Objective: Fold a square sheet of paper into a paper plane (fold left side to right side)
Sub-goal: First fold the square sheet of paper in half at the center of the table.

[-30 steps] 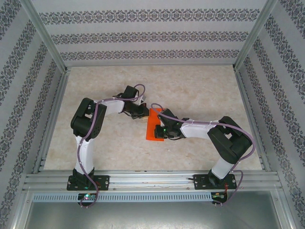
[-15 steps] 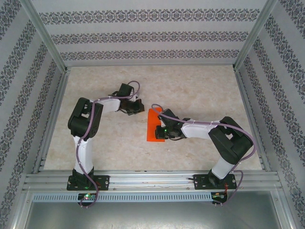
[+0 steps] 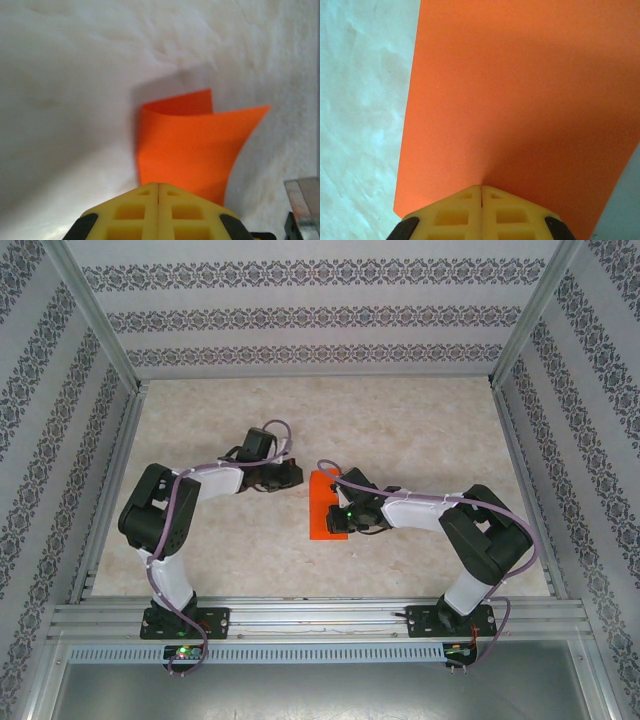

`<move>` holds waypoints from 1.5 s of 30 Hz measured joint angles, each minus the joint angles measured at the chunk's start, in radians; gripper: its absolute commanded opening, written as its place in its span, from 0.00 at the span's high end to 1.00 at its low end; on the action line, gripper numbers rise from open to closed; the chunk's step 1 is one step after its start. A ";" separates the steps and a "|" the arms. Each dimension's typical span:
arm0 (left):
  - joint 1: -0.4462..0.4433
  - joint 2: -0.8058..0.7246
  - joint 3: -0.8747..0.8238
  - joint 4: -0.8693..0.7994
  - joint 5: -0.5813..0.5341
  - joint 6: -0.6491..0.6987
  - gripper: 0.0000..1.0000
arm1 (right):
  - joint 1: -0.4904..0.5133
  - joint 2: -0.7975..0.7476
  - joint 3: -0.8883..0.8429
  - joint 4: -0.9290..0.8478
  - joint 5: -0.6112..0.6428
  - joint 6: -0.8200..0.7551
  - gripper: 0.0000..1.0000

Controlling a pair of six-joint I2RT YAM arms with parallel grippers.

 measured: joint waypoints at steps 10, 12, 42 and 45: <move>-0.052 0.121 0.063 0.066 0.029 -0.036 1.00 | 0.000 0.006 0.008 -0.010 0.000 0.000 1.00; -0.052 0.141 0.076 0.066 0.026 -0.038 1.00 | 0.000 0.006 0.009 -0.013 -0.001 0.000 1.00; 0.016 0.246 0.204 0.066 -0.072 -0.050 1.00 | -0.007 0.013 0.009 -0.018 -0.018 0.000 1.00; 0.031 0.256 0.216 0.066 -0.071 -0.050 1.00 | -0.009 0.013 0.009 -0.017 -0.019 0.000 1.00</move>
